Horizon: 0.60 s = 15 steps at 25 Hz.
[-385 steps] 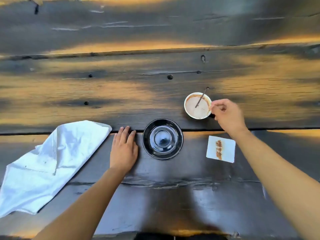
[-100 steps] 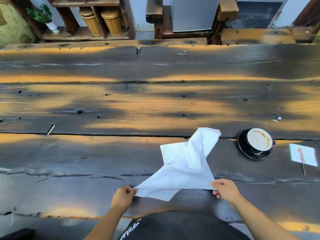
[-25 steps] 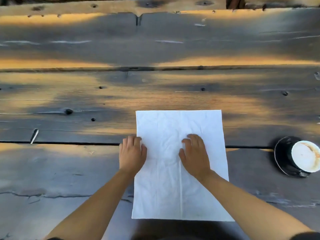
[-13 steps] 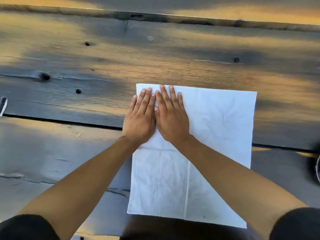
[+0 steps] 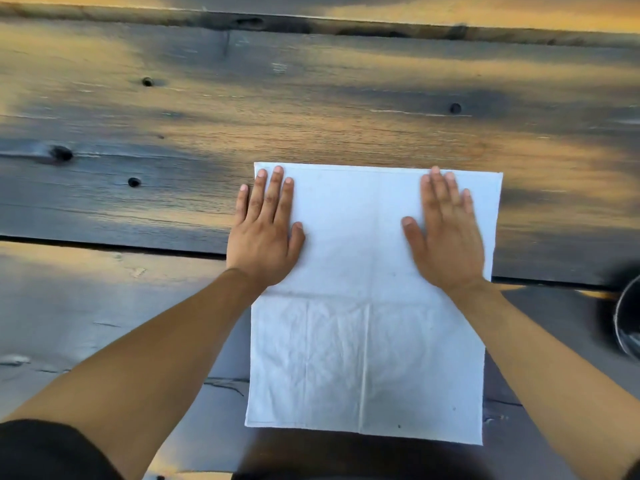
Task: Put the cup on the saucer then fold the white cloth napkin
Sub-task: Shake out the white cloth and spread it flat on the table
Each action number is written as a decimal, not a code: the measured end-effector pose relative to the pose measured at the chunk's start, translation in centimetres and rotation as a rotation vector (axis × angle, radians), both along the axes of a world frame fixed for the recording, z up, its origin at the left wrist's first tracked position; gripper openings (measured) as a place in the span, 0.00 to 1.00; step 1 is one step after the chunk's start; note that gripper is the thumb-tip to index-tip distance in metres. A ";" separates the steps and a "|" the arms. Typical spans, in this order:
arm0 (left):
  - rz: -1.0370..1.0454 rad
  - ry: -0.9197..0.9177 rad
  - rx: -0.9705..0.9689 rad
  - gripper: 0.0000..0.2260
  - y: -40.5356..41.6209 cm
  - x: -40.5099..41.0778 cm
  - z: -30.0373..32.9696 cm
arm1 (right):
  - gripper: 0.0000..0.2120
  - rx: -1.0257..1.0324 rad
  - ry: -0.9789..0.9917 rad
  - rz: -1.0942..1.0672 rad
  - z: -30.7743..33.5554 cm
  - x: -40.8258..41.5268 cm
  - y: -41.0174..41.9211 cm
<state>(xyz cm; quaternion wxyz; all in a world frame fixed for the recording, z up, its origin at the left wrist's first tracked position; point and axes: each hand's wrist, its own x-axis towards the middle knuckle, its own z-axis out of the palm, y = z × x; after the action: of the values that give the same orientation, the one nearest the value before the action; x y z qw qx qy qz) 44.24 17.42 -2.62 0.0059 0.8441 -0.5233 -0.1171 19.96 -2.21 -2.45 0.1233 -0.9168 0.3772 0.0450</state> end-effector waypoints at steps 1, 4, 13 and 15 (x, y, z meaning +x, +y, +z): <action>0.000 -0.001 0.000 0.32 0.0 0.0 0.0 | 0.33 0.007 0.010 -0.044 0.1 -1.1 -0.8; 0.009 0.009 0.007 0.32 0.0 0.1 0.1 | 0.34 0.016 0.009 -0.103 0.1 -1.9 -1.4; 0.010 0.060 -0.056 0.28 0.0 0.5 0.0 | 0.27 0.122 -0.222 0.062 1.5 12.7 9.7; 0.020 0.065 -0.069 0.27 0.1 0.6 -0.2 | 0.26 0.135 -0.207 0.109 0.9 14.6 11.2</action>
<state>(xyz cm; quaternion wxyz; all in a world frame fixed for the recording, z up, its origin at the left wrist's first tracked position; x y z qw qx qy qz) 44.79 17.56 -2.80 0.0533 0.8443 -0.5179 -0.1265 34.51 8.97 -1.59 0.2203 -0.9253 0.3083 -0.0179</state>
